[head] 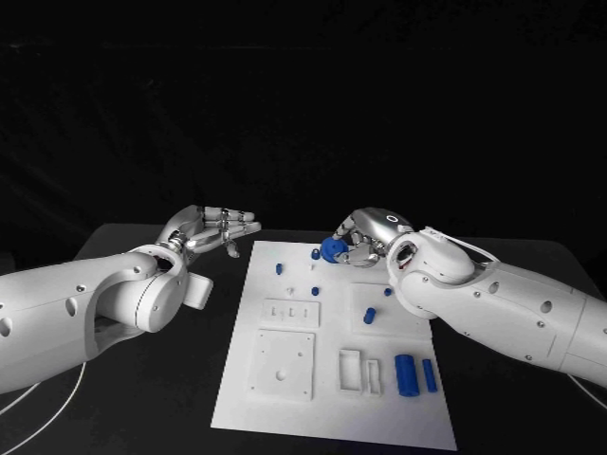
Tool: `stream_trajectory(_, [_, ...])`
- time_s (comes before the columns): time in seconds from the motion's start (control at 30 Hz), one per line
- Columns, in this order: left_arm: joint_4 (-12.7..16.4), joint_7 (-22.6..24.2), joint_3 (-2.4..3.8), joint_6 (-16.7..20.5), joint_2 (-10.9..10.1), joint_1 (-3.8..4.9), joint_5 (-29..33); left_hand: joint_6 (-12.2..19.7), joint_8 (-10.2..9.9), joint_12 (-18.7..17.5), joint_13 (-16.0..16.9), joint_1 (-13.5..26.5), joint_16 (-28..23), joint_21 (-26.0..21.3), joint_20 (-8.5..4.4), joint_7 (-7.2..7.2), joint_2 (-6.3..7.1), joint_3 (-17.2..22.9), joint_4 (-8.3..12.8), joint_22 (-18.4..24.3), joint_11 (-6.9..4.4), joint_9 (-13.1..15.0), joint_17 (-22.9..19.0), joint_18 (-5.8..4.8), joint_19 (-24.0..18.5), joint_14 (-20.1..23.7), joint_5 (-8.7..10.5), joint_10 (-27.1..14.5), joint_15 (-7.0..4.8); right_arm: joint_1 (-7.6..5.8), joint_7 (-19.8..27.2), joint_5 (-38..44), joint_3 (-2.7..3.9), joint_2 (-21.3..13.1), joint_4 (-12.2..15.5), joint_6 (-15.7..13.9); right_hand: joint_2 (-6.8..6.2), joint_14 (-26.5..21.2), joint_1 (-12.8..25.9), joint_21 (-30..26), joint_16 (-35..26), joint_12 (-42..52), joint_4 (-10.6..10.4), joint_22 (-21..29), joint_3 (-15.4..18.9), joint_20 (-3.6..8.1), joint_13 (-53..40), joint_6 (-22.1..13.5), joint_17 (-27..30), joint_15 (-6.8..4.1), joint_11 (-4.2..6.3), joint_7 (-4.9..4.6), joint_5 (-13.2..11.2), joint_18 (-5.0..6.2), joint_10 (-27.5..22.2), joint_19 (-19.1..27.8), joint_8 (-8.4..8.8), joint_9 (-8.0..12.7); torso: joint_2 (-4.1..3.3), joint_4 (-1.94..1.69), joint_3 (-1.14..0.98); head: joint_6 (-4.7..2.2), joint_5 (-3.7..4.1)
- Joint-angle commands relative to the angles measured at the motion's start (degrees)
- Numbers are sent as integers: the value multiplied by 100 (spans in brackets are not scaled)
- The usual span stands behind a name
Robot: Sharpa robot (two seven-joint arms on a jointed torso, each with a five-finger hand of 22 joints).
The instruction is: Assemble the parts on the task board
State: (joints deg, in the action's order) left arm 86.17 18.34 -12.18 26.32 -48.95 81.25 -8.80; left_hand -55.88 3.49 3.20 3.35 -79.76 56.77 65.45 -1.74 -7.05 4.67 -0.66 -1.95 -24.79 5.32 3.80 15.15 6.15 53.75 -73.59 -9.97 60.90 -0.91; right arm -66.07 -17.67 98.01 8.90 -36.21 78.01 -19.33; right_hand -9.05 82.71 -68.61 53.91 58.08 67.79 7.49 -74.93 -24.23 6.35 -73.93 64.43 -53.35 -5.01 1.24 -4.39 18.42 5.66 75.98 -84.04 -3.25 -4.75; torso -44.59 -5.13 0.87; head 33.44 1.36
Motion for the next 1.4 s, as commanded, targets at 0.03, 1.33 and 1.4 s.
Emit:
stream_trajectory(0.03, [3, 51, 6, -46, 23, 14, -8, 42, 10, 24, 8, -15, 20, 20, -14, -8, 36, -12, -20, 5, 4, 2, 6, 7, -16, -11, 3, -30, -8, -1, -108, 255, -16, 121, -27, -132, -23, -10, 33, -7, -39, -16, -13, -94, -22, 24, 10, 389, 10, -39, 37, 65, -38, -56, 13, -349, -39, -2, -3, -14, -2, -9, -3])
stream_trajectory(1.33, [-74, 68, 5, -106, 123, 13, 10, 44, 11, 24, 8, 45, 26, 27, -9, -10, 94, 28, -147, 40, 7, 3, 7, 4, -23, -9, 441, -38, -3, 6, -3, 418, -362, 802, -706, 77, -13, -10, -11, -70, -59, -60, -78, -30, 118, 19, 34, 334, 25, -33, 29, 53, -207, -11, -11, -345, -36, 26, -4, 8, -7, 24, -271])
stream_trajectory(1.4, [-78, 62, 5, -112, 130, 13, 10, 52, 11, 24, 8, 36, 27, 32, -7, -17, 129, 52, -195, 51, 14, 3, 7, 3, -24, -6, 438, -46, 5, 6, 4, 413, -373, 820, -728, 90, -14, -9, -10, -76, -61, -63, -93, -25, 133, 16, 37, 319, 26, -31, 25, 50, -273, -6, -14, -345, -35, 31, -4, 7, -6, 30, -287])
